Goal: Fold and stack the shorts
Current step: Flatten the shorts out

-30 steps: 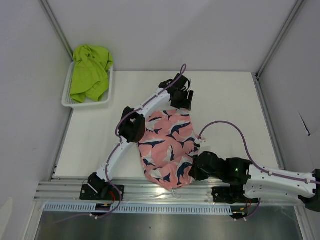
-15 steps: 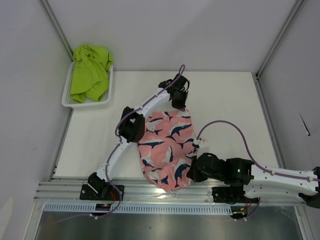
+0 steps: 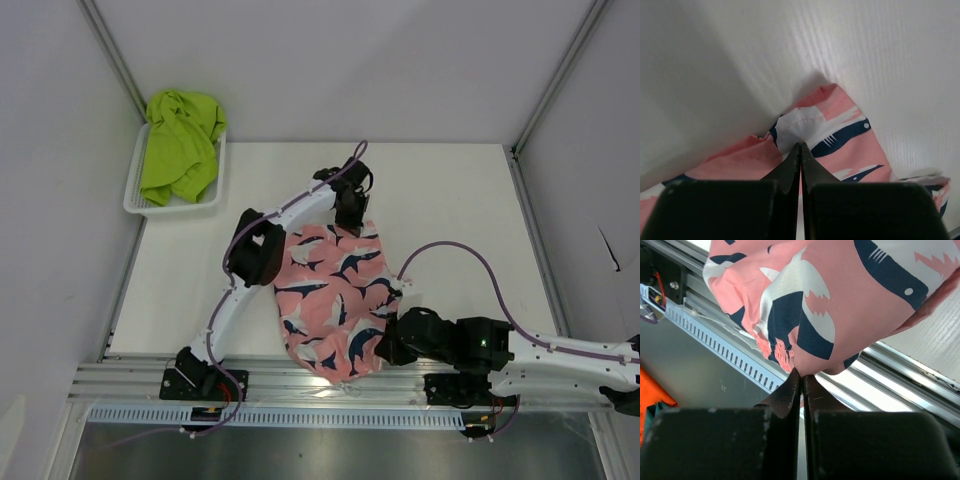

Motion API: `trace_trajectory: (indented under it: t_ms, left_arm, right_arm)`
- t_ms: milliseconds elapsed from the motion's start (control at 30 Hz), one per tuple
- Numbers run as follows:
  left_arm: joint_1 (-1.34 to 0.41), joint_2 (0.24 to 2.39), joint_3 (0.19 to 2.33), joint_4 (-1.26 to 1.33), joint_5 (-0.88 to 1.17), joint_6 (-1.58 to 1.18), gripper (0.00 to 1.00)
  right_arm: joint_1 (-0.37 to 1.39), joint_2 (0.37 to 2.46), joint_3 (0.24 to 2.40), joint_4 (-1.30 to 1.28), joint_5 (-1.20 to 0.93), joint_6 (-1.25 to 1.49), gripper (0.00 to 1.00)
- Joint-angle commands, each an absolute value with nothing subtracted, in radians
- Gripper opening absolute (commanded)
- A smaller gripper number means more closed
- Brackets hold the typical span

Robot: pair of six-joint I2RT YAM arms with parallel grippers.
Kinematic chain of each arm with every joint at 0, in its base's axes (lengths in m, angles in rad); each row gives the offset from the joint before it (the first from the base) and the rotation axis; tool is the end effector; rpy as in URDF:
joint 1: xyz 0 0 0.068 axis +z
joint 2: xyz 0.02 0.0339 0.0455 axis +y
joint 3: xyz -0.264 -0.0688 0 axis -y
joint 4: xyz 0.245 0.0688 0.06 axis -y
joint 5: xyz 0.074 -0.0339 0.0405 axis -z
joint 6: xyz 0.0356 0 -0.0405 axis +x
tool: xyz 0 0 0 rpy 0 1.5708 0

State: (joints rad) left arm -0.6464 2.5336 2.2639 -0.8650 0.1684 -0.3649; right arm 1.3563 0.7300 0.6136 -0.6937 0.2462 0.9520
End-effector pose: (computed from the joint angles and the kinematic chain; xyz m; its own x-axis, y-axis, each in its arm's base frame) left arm 0.4234 -0.3269 0.1580 -0.9080 0.2444 -0.3404 0.3493 0.8901 -0.2927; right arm 0.0401 0.1432 0.2421 -0.8322 -0.1086 -0.5437 -0.4033 0.7915 0.4592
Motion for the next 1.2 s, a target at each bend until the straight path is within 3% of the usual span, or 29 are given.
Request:
trace_trajectory:
  t_ms: [0, 300, 600, 800, 867, 1000, 1067, 1167]
  left_arm:
    - [-0.612, 2.444, 2.154, -0.865, 0.153, -0.339, 0.0]
    - [-0.502, 2.122, 1.624, -0.669, 0.037, -0.383, 0.0]
    - [-0.333, 1.592, 0.941, -0.306, 0.006, -0.555, 0.0]
    - [-0.328, 1.254, 0.675, -0.204, -0.064, -0.647, 0.0]
    - [-0.327, 1.215, 0.71, -0.245, -0.103, -0.638, 0.11]
    - [-0.307, 1.169, 0.776, -0.317, -0.155, -0.618, 0.83]
    - [-0.278, 1.175, 0.801, -0.313, -0.128, -0.608, 0.91]
    - [-0.229, 1.244, 0.833, -0.302, -0.068, -0.586, 0.91]
  right_arm:
    - [1.367, 0.745, 0.64, -0.736, 0.265, 0.968, 0.0]
    - [1.281, 0.811, 0.667, -0.825, 0.278, 0.936, 0.0]
    - [0.803, 0.994, 0.754, -0.698, 0.032, 0.625, 0.0]
    - [0.724, 1.225, 0.978, -0.755, 0.109, 0.502, 0.0]
    - [0.721, 1.274, 1.005, -0.768, 0.126, 0.489, 0.0]
    - [0.713, 1.282, 1.003, -0.761, 0.133, 0.472, 0.02]
    - [0.706, 1.258, 0.974, -0.743, 0.124, 0.462, 0.02]
    - [0.687, 1.238, 0.944, -0.723, 0.101, 0.445, 0.02]
